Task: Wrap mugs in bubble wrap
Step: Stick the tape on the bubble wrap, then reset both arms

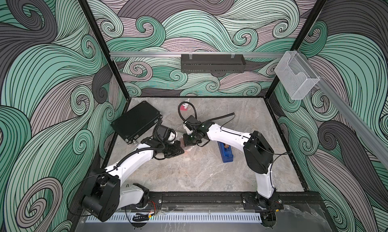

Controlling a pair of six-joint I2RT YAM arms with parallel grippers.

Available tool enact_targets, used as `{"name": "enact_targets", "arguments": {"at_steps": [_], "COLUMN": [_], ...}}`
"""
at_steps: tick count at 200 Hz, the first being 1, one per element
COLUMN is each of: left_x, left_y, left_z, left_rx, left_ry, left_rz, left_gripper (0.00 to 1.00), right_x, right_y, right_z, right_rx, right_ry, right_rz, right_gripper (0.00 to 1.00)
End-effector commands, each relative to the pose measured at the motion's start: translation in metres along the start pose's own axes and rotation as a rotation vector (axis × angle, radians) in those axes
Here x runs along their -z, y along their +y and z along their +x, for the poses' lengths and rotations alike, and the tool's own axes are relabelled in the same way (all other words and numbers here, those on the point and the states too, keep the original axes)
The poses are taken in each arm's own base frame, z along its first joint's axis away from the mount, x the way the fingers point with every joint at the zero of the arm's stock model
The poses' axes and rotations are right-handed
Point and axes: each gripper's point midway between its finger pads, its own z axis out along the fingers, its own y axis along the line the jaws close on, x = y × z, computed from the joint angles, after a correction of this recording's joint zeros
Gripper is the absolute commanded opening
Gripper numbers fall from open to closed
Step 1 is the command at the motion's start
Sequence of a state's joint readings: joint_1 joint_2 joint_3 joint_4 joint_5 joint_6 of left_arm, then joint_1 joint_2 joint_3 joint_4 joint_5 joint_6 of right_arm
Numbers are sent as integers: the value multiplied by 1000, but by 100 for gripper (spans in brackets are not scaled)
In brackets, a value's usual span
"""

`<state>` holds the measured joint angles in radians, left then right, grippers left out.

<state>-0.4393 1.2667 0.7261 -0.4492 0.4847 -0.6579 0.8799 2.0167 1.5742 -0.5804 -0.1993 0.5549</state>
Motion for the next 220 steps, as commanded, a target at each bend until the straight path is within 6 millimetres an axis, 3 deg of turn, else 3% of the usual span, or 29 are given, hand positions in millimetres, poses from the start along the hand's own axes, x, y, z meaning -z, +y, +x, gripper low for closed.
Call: {"name": "enact_targets", "arguments": {"at_steps": [1,31,70,99,129,149,153,156,191,220], "left_x": [-10,1,34,68,108,136,141,145,175,178], "left_y": [21,16,7,5,13,28,33,36,64,75], "left_z": [8,3,-5,-5,-1,-5,-7,-9,-32,-55], "left_rx": [32,17,-15,-34,-48,-51,-51,-51,-28,-82], "left_ry": [22,0,-72,-158,-282,-418,-448,-474,-756,-907], "left_rz": [-80,-96,-142,-188,-259,-347,-371,-388,-508,-582], "left_gripper": [6,6,8,18,45,65,93,98,99,99], "right_x": [25,59,116,164,214,245,251,254,291,291], "right_y": [10,23,29,13,-27,-63,-71,-77,-148,-207], "right_z": [-5,-19,-28,-27,-14,-3,0,2,20,31], "right_rx": [13,37,79,80,81,80,80,83,111,78], "right_ry": [-32,-118,-263,-390,-523,-624,-646,-661,-868,-956], "right_rz": [-16,-50,-85,-97,-36,39,56,74,304,518], "right_gripper": [0,4,29,50,76,100,100,100,100,100]}}
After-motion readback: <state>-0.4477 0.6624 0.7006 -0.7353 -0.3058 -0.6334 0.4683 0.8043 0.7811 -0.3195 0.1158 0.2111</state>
